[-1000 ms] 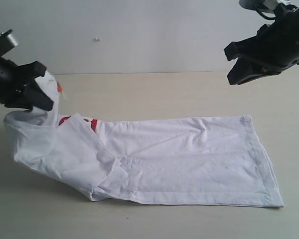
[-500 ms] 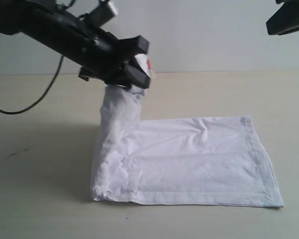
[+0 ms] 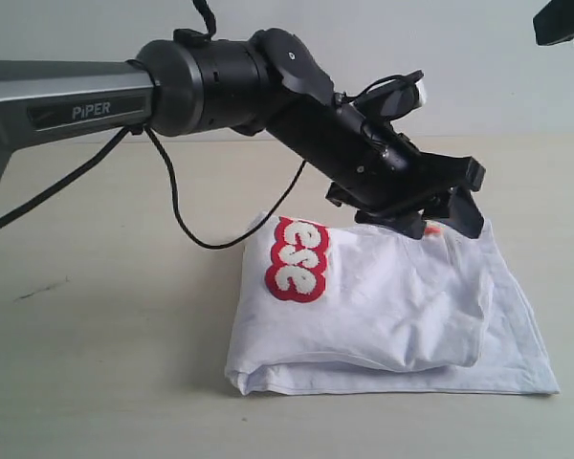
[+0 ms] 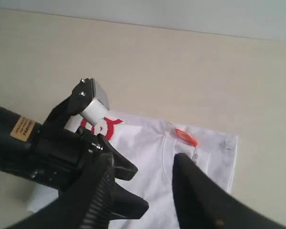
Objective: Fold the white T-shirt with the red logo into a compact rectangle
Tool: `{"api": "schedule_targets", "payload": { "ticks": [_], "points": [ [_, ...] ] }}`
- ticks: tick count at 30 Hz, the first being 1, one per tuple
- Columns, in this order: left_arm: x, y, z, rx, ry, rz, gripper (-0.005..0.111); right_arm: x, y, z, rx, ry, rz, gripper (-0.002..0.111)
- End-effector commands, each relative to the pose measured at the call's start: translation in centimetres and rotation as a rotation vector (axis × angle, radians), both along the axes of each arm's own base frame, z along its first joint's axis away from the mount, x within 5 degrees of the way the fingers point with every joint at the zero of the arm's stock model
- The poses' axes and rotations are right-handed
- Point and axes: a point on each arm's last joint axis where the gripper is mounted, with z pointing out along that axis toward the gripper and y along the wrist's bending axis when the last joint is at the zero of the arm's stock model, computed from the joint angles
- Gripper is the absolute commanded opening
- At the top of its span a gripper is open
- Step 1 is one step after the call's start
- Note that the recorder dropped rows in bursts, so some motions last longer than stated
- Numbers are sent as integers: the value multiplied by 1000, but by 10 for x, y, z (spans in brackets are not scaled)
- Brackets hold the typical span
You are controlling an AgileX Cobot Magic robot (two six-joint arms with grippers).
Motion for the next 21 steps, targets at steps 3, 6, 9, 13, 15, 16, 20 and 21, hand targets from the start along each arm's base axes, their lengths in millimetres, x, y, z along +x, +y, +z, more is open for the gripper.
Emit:
{"api": "schedule_targets", "payload": {
  "ticks": [3,6,9,13,15,16,20,21],
  "points": [
    [5,27,16,107,17,-48,64,3,-4,-23,-12,37,-30,40],
    [10,44,30,175,-36,-25,54,9,-6,-41,-8,85,-45,40],
    [10,64,43,276,-114,-1,43,19,-11,-71,-32,163,-87,40],
    [7,101,56,370,-171,19,35,34,-20,-113,-73,294,-151,40],
    [3,121,65,377,-190,57,26,39,-20,-125,-68,338,-153,40],
    [0,134,68,375,-197,83,20,40,-20,-128,-62,345,-153,40],
    [-14,183,80,360,-259,194,0,39,-20,-119,-63,289,-164,40],
    [-19,194,80,356,-265,226,0,38,-20,-116,-64,273,-166,40]
  ]
}}
